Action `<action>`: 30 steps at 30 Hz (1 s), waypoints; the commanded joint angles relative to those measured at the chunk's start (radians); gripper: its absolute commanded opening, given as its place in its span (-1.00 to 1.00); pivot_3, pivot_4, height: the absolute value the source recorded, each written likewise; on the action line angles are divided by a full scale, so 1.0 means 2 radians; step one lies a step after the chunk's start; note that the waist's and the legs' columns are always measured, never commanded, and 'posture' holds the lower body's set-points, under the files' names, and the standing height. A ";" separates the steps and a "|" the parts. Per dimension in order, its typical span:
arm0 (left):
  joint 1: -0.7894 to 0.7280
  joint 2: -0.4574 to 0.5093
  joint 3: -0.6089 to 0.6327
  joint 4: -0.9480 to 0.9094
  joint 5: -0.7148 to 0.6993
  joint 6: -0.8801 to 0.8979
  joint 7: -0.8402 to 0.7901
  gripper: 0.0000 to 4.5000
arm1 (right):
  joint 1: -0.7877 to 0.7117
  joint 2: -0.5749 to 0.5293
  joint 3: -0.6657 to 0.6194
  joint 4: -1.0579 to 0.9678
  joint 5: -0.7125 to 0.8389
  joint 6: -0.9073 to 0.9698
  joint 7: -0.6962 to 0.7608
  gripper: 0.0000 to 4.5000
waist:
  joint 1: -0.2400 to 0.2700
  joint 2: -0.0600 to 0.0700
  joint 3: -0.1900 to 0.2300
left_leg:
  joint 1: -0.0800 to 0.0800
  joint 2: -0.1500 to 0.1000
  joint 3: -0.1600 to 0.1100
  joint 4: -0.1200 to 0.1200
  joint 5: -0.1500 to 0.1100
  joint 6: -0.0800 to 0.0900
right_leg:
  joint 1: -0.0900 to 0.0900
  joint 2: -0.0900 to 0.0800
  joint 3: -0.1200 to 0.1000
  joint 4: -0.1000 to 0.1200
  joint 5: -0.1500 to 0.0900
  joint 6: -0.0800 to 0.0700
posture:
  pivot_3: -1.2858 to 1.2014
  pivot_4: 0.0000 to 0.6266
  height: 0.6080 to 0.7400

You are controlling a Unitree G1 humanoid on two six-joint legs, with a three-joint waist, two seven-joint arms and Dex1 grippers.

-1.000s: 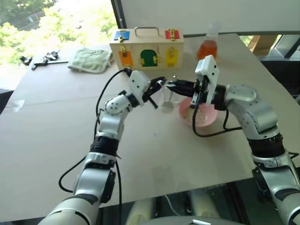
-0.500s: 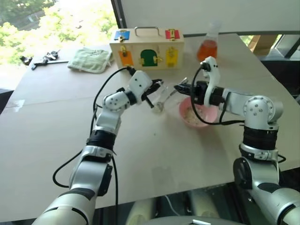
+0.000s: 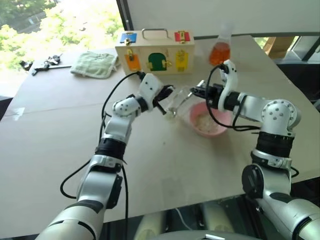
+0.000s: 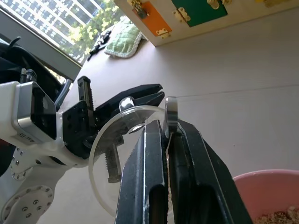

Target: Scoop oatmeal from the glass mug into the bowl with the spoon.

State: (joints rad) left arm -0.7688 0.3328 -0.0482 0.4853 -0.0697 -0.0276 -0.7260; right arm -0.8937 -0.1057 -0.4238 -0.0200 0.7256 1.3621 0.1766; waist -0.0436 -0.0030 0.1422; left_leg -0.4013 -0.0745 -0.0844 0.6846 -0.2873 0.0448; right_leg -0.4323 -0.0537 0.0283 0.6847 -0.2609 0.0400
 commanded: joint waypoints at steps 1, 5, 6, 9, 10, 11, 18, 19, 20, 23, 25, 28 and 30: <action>0.000 0.002 0.014 -0.038 -0.016 0.009 0.009 -0.99 | -0.030 0.017 -0.054 0.004 0.024 0.003 -0.041 -1.00 | 0.000 0.000 0.000 | 0.000 0.000 0.000 0.000 0.000 0.000 | 0.000 0.000 0.000 0.000 0.000 0.000 | 0.03 -0.52 1.00; 0.009 0.001 0.012 -0.057 -0.020 0.020 0.008 -0.99 | -0.048 0.026 -0.084 0.016 0.040 0.014 -0.070 -1.00 | 0.000 0.000 0.000 | 0.000 0.000 0.000 0.000 0.000 0.000 | 0.000 0.000 0.000 0.001 0.000 0.000 | 0.03 -0.52 1.00; 0.011 0.001 0.013 -0.060 -0.021 0.023 0.011 -0.99 | -0.052 0.028 -0.091 0.019 0.044 0.017 -0.077 -1.00 | 0.000 0.000 0.000 | 0.000 0.000 0.000 0.000 0.000 0.000 | 0.000 0.000 0.000 0.001 0.000 0.000 | 0.03 -0.52 1.00; 0.013 0.000 0.016 -0.062 -0.022 0.027 0.017 -0.99 | -0.057 0.032 -0.105 0.023 0.055 0.027 -0.093 -1.00 | 0.000 0.000 0.000 | 0.000 0.000 0.000 0.000 0.000 0.000 | 0.000 0.000 0.000 0.001 0.000 0.000 | 0.03 -0.52 1.00; 0.013 0.000 0.016 -0.062 -0.022 0.027 0.018 -0.99 | -0.059 0.032 -0.109 0.025 0.057 0.030 -0.098 -1.00 | 0.000 0.000 0.000 | 0.000 0.000 0.000 0.000 0.000 0.000 | 0.000 0.000 0.000 0.001 0.000 0.000 | 0.03 -0.52 1.00; 0.014 0.001 0.017 -0.061 -0.021 0.024 0.020 -0.99 | -0.061 0.032 -0.115 0.028 0.060 0.034 -0.105 -1.00 | 0.000 0.000 0.000 | 0.000 0.000 0.000 0.000 0.000 0.000 | 0.000 0.000 0.000 0.001 0.000 0.000 | 0.03 -0.52 1.00; 0.022 -0.006 0.033 -0.060 -0.033 -0.011 0.035 -0.99 | -0.063 0.010 -0.126 0.034 0.074 0.042 -0.119 -1.00 | 0.000 0.000 0.000 | 0.000 0.000 0.001 0.000 0.000 0.000 | 0.000 0.000 0.001 0.002 0.000 0.000 | 0.03 -0.52 1.00; 0.023 -0.006 0.035 -0.060 -0.031 -0.018 0.040 -0.99 | -0.063 0.006 -0.128 0.035 0.077 0.043 -0.119 -1.00 | 0.000 0.000 0.000 | 0.000 0.000 0.001 0.000 0.000 0.000 | 0.000 0.000 0.001 0.002 0.000 0.000 | 0.03 -0.52 1.00; 0.025 -0.006 0.035 -0.060 -0.030 -0.022 0.043 -0.99 | -0.063 0.003 -0.128 0.035 0.080 0.043 -0.119 -1.00 | 0.000 0.000 0.000 | 0.000 0.000 0.001 0.000 0.000 0.000 | 0.000 0.000 0.001 0.002 0.000 0.000 | 0.03 -0.52 1.00; 0.030 -0.005 0.040 -0.061 -0.026 -0.033 0.057 -0.99 | -0.064 -0.006 -0.133 0.034 0.092 0.046 -0.120 -1.00 | 0.000 0.000 0.000 | 0.000 0.000 0.001 0.000 0.000 0.000 | -0.001 0.000 0.001 0.002 0.000 0.000 | 0.03 -0.52 1.00; 0.034 -0.004 0.042 -0.063 -0.024 -0.046 0.064 -0.99 | -0.065 -0.009 -0.138 0.035 0.099 0.046 -0.124 -1.00 | 0.000 0.000 0.000 | 0.000 0.000 0.001 0.000 0.000 0.000 | -0.001 0.000 0.001 0.002 0.000 0.000 | 0.03 -0.52 1.00; 0.038 0.000 0.035 -0.063 -0.018 -0.057 0.067 -0.99 | -0.068 -0.010 -0.144 0.035 0.108 0.042 -0.134 -1.00 | 0.000 0.000 0.000 | 0.000 0.000 0.001 0.000 0.000 0.000 | -0.001 0.000 0.001 0.002 0.000 0.000 | 0.03 -0.52 1.00; 0.041 0.000 0.029 -0.062 -0.013 -0.063 0.068 -0.99 | -0.072 -0.011 -0.147 0.035 0.114 0.039 -0.141 -1.00 | 0.000 0.000 0.000 | 0.000 0.000 0.001 0.000 0.000 0.000 | -0.001 0.000 0.001 0.002 0.000 0.000 | 0.03 -0.52 1.00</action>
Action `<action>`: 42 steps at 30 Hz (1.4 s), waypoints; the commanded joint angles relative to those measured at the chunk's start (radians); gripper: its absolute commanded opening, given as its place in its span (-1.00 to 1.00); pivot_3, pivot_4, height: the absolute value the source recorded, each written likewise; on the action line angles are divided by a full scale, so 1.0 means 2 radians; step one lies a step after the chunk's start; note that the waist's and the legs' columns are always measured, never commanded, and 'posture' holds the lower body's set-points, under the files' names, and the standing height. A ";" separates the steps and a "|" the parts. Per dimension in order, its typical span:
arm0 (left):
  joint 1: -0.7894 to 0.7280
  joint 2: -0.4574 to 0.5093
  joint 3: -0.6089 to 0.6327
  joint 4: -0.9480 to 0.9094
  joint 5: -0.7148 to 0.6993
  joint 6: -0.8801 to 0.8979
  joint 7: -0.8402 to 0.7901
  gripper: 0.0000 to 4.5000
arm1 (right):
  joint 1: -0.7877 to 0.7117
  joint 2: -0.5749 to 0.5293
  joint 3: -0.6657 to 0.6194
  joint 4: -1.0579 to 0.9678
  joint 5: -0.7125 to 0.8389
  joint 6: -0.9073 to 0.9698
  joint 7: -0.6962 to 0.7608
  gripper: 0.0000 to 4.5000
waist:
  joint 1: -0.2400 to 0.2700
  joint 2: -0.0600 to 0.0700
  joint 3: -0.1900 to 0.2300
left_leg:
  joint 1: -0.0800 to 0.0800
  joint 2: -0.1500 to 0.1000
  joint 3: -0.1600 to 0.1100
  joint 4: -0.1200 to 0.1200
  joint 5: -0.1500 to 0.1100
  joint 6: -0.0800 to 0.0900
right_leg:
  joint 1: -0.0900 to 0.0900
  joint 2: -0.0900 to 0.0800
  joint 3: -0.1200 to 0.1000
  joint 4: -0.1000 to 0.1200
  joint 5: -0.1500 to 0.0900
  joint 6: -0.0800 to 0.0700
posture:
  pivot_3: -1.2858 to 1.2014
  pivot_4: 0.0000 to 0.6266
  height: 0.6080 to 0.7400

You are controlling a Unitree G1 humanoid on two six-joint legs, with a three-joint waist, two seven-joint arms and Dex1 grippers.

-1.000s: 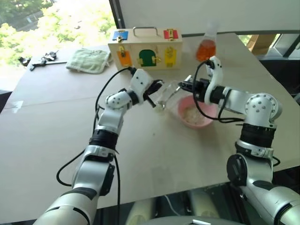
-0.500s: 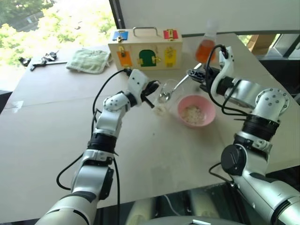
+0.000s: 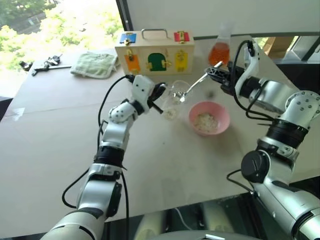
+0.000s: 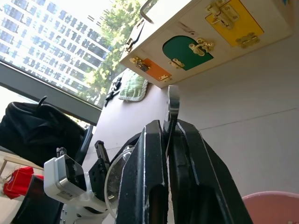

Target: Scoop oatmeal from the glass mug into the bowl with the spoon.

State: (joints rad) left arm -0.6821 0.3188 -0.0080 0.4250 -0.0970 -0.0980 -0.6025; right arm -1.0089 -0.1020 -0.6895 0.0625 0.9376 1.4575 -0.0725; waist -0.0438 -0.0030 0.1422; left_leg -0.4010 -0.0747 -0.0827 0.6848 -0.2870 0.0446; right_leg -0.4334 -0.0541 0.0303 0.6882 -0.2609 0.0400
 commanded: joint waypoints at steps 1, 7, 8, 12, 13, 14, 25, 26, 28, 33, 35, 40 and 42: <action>-0.001 0.005 0.007 -0.031 0.001 -0.028 0.008 -0.99 | -0.016 -0.013 -0.015 -0.007 0.011 -0.010 -0.020 -1.00 | 0.000 0.000 0.000 | 0.000 0.000 0.000 0.000 0.000 0.000 | 0.000 0.000 0.000 0.000 0.000 0.000 | 0.03 -0.52 1.00; 0.007 -0.003 0.003 -0.033 0.008 -0.032 0.016 -0.99 | -0.016 -0.022 -0.021 -0.008 0.027 -0.016 -0.034 -1.00 | 0.001 0.000 0.000 | 0.000 0.000 0.000 0.000 0.000 0.000 | 0.000 0.000 0.000 0.000 0.000 0.000 | 0.03 -0.52 1.00; 0.008 -0.004 0.002 -0.034 0.008 -0.032 0.017 -0.99 | -0.016 -0.027 -0.022 -0.006 0.028 -0.018 -0.035 -1.00 | 0.001 0.000 0.000 | 0.000 0.000 0.000 0.000 0.000 0.000 | 0.000 0.000 0.000 0.000 0.000 0.000 | 0.03 -0.52 1.00; 0.012 -0.007 0.001 -0.037 0.013 -0.035 0.021 -0.99 | -0.014 -0.042 -0.024 -0.001 0.037 -0.025 -0.037 -1.00 | 0.001 0.000 0.000 | 0.000 0.000 0.000 0.000 0.000 0.000 | 0.000 0.000 0.000 0.000 0.000 0.000 | 0.03 -0.52 1.00; 0.012 -0.007 0.001 -0.037 0.013 -0.035 0.022 -0.99 | -0.015 -0.044 -0.024 -0.001 0.040 -0.026 -0.039 -1.00 | 0.001 0.000 0.000 | 0.000 0.000 0.000 0.000 0.000 0.000 | 0.000 0.000 0.000 0.000 0.000 0.000 | 0.03 -0.52 1.00; 0.012 -0.008 0.001 -0.037 0.013 -0.035 0.022 -0.99 | -0.015 -0.046 -0.024 0.000 0.044 -0.027 -0.040 -1.00 | 0.000 0.000 0.000 | 0.000 0.000 0.000 0.000 0.000 0.000 | 0.000 0.000 0.000 0.000 0.000 0.000 | 0.03 -0.52 1.00; 0.011 -0.011 0.005 -0.035 0.011 -0.037 0.027 -0.99 | -0.013 -0.044 -0.045 0.001 0.105 -0.044 -0.102 -1.00 | 0.001 0.000 0.000 | 0.000 0.000 0.001 0.000 0.000 0.000 | 0.000 0.000 0.001 0.000 0.000 0.000 | 0.03 -0.52 1.00; 0.010 -0.011 0.006 -0.032 0.011 -0.038 0.027 -0.99 | -0.011 -0.045 -0.048 -0.001 0.113 -0.046 -0.110 -1.00 | 0.001 0.000 0.000 | 0.000 0.000 0.001 0.000 0.000 0.000 | 0.000 0.000 0.001 0.000 0.000 0.000 | 0.03 -0.52 1.00; 0.009 -0.010 0.008 -0.028 0.010 -0.040 0.027 -0.99 | -0.005 -0.047 -0.056 -0.006 0.137 -0.046 -0.123 -1.00 | 0.001 0.000 0.000 | 0.000 0.000 0.001 0.000 0.000 0.000 | 0.000 0.000 0.001 0.000 0.000 0.000 | 0.03 -0.52 1.00; 0.001 -0.006 0.011 -0.010 0.009 -0.047 0.026 -0.99 | 0.019 -0.056 -0.060 -0.021 0.238 -0.052 -0.166 -1.00 | 0.001 0.000 0.000 | 0.000 0.000 0.001 0.000 0.000 0.000 | 0.000 0.000 0.001 0.000 0.000 0.000 | 0.03 -0.52 1.00; -0.004 -0.005 0.012 -0.001 0.009 -0.049 0.026 -0.99 | 0.039 -0.065 -0.049 -0.032 0.278 -0.062 -0.186 -1.00 | 0.001 0.000 0.000 | 0.000 0.000 0.001 0.000 0.000 0.000 | 0.000 0.000 0.001 0.000 0.000 0.000 | 0.03 -0.52 1.00; -0.013 -0.001 0.014 0.017 0.009 -0.057 0.023 -0.99 | 0.096 -0.104 -0.015 -0.049 0.361 -0.102 -0.226 -1.00 | 0.002 0.000 0.000 | 0.000 0.000 0.001 0.000 0.000 0.000 | 0.000 0.000 0.001 0.000 0.000 0.000 | 0.03 -0.52 1.00; -0.017 0.002 0.016 0.027 0.010 -0.062 0.023 -0.99 | 0.124 -0.124 -0.001 -0.058 0.393 -0.122 -0.238 -1.00 | 0.002 0.000 0.000 | 0.000 0.000 0.001 0.000 0.000 0.000 | 0.000 0.000 0.001 0.000 0.000 0.000 | 0.03 -0.52 1.00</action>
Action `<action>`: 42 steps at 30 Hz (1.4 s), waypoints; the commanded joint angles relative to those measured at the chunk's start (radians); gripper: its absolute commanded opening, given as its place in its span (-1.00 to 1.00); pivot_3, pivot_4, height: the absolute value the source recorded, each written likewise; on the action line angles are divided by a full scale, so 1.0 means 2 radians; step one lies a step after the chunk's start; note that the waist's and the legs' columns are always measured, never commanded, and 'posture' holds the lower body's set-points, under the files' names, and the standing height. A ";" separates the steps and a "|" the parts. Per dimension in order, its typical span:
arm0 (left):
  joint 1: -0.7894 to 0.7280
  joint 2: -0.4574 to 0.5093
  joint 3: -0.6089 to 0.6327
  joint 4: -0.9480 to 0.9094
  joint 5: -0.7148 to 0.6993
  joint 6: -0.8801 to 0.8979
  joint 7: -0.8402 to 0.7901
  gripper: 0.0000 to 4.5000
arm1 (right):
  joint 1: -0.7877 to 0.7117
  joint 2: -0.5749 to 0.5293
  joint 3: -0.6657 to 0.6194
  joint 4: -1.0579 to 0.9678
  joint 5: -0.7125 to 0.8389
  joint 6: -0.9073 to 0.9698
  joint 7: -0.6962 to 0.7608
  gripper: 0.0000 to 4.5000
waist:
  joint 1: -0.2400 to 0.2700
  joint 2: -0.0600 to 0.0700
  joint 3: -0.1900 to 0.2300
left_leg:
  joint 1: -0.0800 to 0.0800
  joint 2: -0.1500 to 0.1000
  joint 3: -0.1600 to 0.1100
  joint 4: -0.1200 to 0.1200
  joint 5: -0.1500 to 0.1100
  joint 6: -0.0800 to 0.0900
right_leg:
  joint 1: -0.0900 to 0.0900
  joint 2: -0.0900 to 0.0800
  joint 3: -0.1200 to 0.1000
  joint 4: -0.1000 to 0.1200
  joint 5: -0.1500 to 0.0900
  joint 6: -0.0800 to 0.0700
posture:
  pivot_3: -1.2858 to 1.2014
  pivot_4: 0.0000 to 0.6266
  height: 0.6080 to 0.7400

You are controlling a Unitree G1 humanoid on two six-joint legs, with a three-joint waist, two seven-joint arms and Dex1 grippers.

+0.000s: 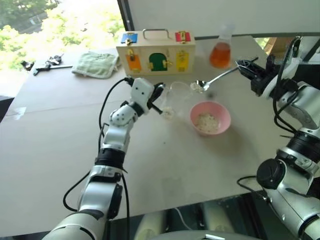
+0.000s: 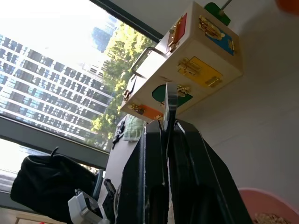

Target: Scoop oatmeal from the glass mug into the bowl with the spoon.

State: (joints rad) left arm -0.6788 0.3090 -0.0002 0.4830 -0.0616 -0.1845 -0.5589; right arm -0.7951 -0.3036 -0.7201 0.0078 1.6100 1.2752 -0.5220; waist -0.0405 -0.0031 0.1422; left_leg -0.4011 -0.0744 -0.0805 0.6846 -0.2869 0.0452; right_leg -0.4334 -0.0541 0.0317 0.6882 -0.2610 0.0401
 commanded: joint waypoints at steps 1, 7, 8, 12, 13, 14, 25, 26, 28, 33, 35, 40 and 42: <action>-0.021 0.009 0.013 0.003 -0.008 -0.021 0.001 -0.99 | 0.030 -0.032 0.021 -0.035 0.069 -0.041 -0.018 -1.00 | 0.000 0.000 0.000 | 0.000 0.000 0.000 0.000 0.000 0.000 | 0.000 0.000 0.000 0.000 0.000 0.000 | 0.03 -0.52 1.00; -0.028 0.014 0.016 0.023 -0.009 -0.031 0.002 -0.99 | 0.087 -0.074 0.072 -0.060 0.073 -0.091 -0.011 -1.00 | -0.001 0.000 0.000 | 0.000 0.000 0.001 0.000 0.000 0.000 | 0.000 0.000 0.001 0.000 0.000 0.000 | 0.03 -0.52 1.00; -0.029 0.013 0.015 0.025 -0.008 -0.032 0.002 -0.99 | 0.091 -0.081 0.085 -0.064 0.061 -0.092 0.000 -1.00 | -0.001 0.000 0.000 | 0.000 0.001 0.001 0.000 0.000 0.000 | 0.000 0.000 0.001 0.000 0.000 0.000 | 0.03 -0.52 1.00; -0.032 0.012 0.014 0.029 -0.007 -0.035 0.003 -0.99 | 0.104 -0.120 0.134 -0.080 -0.013 -0.094 0.055 -1.00 | 0.001 0.000 0.000 | 0.000 0.001 0.001 0.000 0.000 0.000 | 0.000 0.001 0.001 0.000 0.000 0.000 | 0.03 -0.52 1.00; -0.033 0.011 0.014 0.029 -0.007 -0.036 0.004 -0.99 | 0.106 -0.137 0.153 -0.089 -0.049 -0.096 0.082 -1.00 | 0.001 0.000 0.000 | 0.000 0.001 0.001 0.000 0.000 0.000 | 0.000 0.001 0.001 0.000 0.000 0.000 | 0.03 -0.52 1.00; -0.033 0.011 0.014 0.029 -0.007 -0.036 0.004 -0.99 | 0.108 -0.150 0.167 -0.095 -0.076 -0.099 0.105 -1.00 | 0.002 0.000 0.000 | 0.000 0.001 0.001 0.000 0.000 0.000 | 0.000 0.001 0.001 0.000 0.000 0.000 | 0.03 -0.52 1.00; -0.026 0.011 0.016 0.023 -0.007 -0.035 0.011 -0.99 | 0.056 -0.296 0.350 -0.221 -0.366 -0.209 0.389 -1.00 | 0.003 -0.001 0.000 | 0.000 0.002 0.001 0.000 0.000 0.000 | 0.000 0.001 0.000 -0.001 0.000 0.000 | 0.03 -0.52 1.00; -0.025 0.010 0.016 0.023 -0.007 -0.036 0.012 -0.99 | 0.051 -0.302 0.358 -0.229 -0.380 -0.216 0.408 -1.00 | 0.003 -0.001 0.000 | 0.000 0.002 0.001 0.000 0.000 0.000 | 0.000 0.001 0.000 -0.001 0.000 0.000 | 0.03 -0.52 1.00; -0.025 0.008 0.015 0.024 -0.007 -0.036 0.014 -0.99 | 0.043 -0.309 0.368 -0.240 -0.401 -0.225 0.439 -1.00 | 0.005 -0.001 0.001 | 0.000 0.002 0.001 0.000 0.000 0.000 | 0.000 0.001 0.000 -0.002 0.000 0.000 | 0.03 -0.52 1.00; -0.026 0.005 0.015 0.026 -0.007 -0.038 0.016 -0.99 | 0.038 -0.327 0.392 -0.264 -0.456 -0.251 0.512 -1.00 | 0.013 -0.001 0.001 | 0.000 0.002 0.000 0.000 0.000 0.000 | 0.000 0.001 0.000 -0.004 0.000 0.001 | 0.03 -0.52 1.00; -0.026 0.004 0.015 0.026 -0.007 -0.038 0.017 -0.99 | 0.044 -0.326 0.390 -0.270 -0.461 -0.251 0.528 -1.00 | 0.015 -0.001 0.001 | -0.001 0.002 0.000 0.000 0.000 0.000 | 0.000 0.001 -0.001 -0.004 0.000 0.001 | 0.03 -0.52 1.00; -0.025 0.002 0.014 0.025 -0.007 -0.038 0.019 -0.99 | 0.060 -0.291 0.351 -0.244 -0.449 -0.221 0.513 -1.00 | 0.017 -0.001 0.001 | -0.002 0.001 -0.001 0.000 0.000 0.000 | 0.000 0.001 -0.002 -0.005 0.000 0.001 | 0.03 -0.52 1.00; -0.025 0.001 0.014 0.025 -0.007 -0.038 0.019 -0.99 | 0.064 -0.257 0.308 -0.212 -0.419 -0.195 0.485 -1.00 | 0.017 -0.002 0.001 | -0.002 0.001 -0.001 0.000 0.000 0.000 | 0.000 0.000 -0.002 -0.005 0.000 0.001 | 0.03 -0.52 1.00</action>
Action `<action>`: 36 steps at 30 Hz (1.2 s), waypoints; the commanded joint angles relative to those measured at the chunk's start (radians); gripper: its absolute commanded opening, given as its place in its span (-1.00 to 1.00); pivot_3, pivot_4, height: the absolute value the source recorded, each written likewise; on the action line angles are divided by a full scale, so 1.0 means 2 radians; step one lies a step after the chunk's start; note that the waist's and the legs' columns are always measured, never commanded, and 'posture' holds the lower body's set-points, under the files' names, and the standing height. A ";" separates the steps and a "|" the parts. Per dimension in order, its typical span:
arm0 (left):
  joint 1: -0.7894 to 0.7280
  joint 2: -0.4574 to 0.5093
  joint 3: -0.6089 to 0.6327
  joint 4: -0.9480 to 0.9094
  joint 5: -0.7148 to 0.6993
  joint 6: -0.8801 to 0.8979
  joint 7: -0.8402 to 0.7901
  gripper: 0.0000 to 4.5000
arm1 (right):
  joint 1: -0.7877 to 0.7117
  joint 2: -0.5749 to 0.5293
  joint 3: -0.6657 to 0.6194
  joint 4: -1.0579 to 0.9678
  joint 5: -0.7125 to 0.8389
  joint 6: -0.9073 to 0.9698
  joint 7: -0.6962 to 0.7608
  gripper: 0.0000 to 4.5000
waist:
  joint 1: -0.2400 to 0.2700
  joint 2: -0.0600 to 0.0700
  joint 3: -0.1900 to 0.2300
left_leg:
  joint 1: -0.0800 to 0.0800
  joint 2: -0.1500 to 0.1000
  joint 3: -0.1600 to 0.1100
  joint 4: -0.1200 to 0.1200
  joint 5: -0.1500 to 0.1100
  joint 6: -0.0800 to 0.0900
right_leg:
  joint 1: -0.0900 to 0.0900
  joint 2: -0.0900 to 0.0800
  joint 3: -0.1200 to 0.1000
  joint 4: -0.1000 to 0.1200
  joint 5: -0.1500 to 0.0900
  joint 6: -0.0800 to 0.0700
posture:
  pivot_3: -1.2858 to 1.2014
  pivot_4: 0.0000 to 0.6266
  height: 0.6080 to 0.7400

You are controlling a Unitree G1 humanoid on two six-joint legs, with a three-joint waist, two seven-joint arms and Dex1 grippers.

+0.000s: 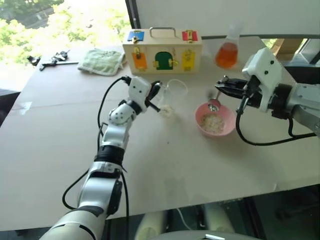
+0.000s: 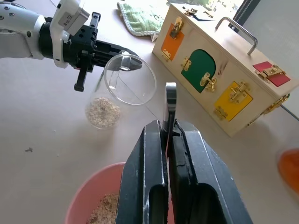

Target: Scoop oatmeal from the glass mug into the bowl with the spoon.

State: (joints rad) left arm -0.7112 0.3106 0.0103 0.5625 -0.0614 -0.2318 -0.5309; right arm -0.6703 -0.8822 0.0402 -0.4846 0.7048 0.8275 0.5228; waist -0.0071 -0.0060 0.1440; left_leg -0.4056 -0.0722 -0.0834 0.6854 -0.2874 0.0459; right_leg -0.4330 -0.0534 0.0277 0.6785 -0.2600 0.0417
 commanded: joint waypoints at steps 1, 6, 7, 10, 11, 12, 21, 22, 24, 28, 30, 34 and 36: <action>-0.009 0.000 0.009 -0.015 -0.007 -0.014 0.006 -0.99 | 0.001 0.046 -0.091 0.048 0.044 0.041 -0.049 -1.00 | 0.000 0.000 0.000 | 0.000 0.000 0.000 0.000 0.000 0.000 | 0.000 0.000 0.000 0.000 0.000 0.000 | 0.03 -0.52 1.00; -0.009 0.001 0.009 -0.016 -0.008 -0.013 0.005 -0.99 | -0.055 0.146 -0.222 0.133 0.164 0.103 -0.185 -1.00 | -0.003 0.000 0.000 | 0.000 0.000 0.000 0.000 0.000 0.000 | 0.000 0.000 0.000 0.000 0.000 0.000 | 0.03 -0.52 1.00; -0.009 0.000 0.010 -0.017 -0.008 -0.013 0.006 -0.99 | -0.065 0.157 -0.237 0.142 0.178 0.109 -0.207 -1.00 | -0.003 0.000 0.000 | 0.000 0.000 0.000 0.000 0.000 0.000 | 0.000 0.000 0.000 0.001 0.000 0.000 | 0.03 -0.52 1.00; -0.009 -0.002 0.009 -0.018 -0.007 -0.012 0.008 -0.99 | -0.100 0.204 -0.282 0.176 0.248 0.113 -0.287 -1.00 | -0.003 0.000 0.000 | 0.000 0.000 0.000 0.000 0.000 0.000 | -0.001 0.000 0.000 0.001 0.000 0.000 | 0.03 -0.52 1.00; -0.009 -0.003 0.009 -0.019 -0.007 -0.012 0.009 -0.99 | -0.114 0.220 -0.296 0.192 0.279 0.110 -0.316 -1.00 | -0.004 0.000 0.000 | 0.000 0.000 0.000 0.000 0.000 0.000 | -0.001 0.000 0.000 0.001 0.000 0.000 | 0.03 -0.52 1.00; -0.009 -0.003 0.009 -0.019 -0.007 -0.012 0.009 -0.99 | -0.123 0.229 -0.303 0.202 0.296 0.109 -0.334 -1.00 | -0.005 0.000 0.000 | 0.000 0.000 0.000 0.000 0.000 0.000 | -0.001 0.000 0.000 0.001 0.000 0.000 | 0.03 -0.52 1.00; 0.003 0.001 0.022 -0.036 -0.011 -0.002 0.023 -0.99 | -0.139 0.266 -0.265 0.232 0.363 0.111 -0.371 -1.00 | -0.007 0.000 0.000 | 0.000 -0.001 0.000 0.000 0.000 0.000 | -0.001 0.000 0.000 0.001 0.000 0.000 | 0.03 -0.52 1.00; 0.006 0.000 0.024 -0.041 -0.013 0.002 0.025 -0.99 | -0.140 0.272 -0.259 0.233 0.366 0.110 -0.372 -1.00 | -0.008 0.000 0.000 | 0.000 -0.001 0.000 0.000 0.000 0.000 | -0.001 0.000 0.000 0.001 0.000 0.000 | 0.03 -0.52 1.00; 0.012 0.000 0.025 -0.050 -0.015 0.007 0.027 -0.99 | -0.141 0.282 -0.248 0.237 0.369 0.106 -0.372 -1.00 | -0.011 0.000 0.000 | 0.000 -0.001 0.000 0.000 0.000 0.000 | -0.001 0.000 0.000 0.001 0.000 0.000 | 0.03 -0.52 1.00; 0.019 0.004 0.030 -0.066 -0.016 0.015 0.039 -0.99 | -0.136 0.286 -0.219 0.248 0.365 0.120 -0.353 -1.00 | -0.016 0.000 0.000 | 0.000 -0.001 0.000 0.000 0.000 0.000 | -0.001 0.000 0.000 0.001 0.000 0.000 | 0.03 -0.52 1.00; 0.025 0.006 0.032 -0.075 -0.016 0.019 0.044 -0.99 | -0.131 0.284 -0.209 0.251 0.359 0.120 -0.344 -1.00 | -0.017 0.000 0.000 | 0.000 -0.001 0.000 0.000 0.000 0.000 | -0.001 0.000 0.000 0.001 0.000 0.000 | 0.03 -0.52 1.00; 0.036 0.007 0.034 -0.088 -0.017 0.025 0.052 -0.99 | -0.132 0.280 -0.182 0.267 0.324 0.117 -0.312 -1.00 | -0.018 0.000 0.000 | 0.000 -0.001 0.000 0.000 0.000 0.000 | -0.001 0.000 0.000 0.001 0.000 0.000 | 0.03 -0.52 1.00; 0.037 0.006 0.034 -0.089 -0.017 0.026 0.054 -0.99 | -0.144 0.280 -0.163 0.280 0.290 0.105 -0.287 -1.00 | -0.018 0.000 0.000 | 0.000 -0.001 0.000 0.000 0.000 0.000 | -0.001 0.000 0.000 0.002 0.000 0.000 | 0.03 -0.52 1.00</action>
State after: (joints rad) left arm -0.6272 0.3172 0.0606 0.4424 -0.0815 -0.1727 -0.4356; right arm -0.9223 -0.3123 -0.3165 0.0723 1.3343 1.0617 -0.1080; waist -0.0429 -0.0059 0.1438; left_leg -0.4058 -0.0735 -0.0832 0.6853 -0.2872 0.0459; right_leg -0.4347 -0.0536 0.0283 0.6817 -0.2598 0.0419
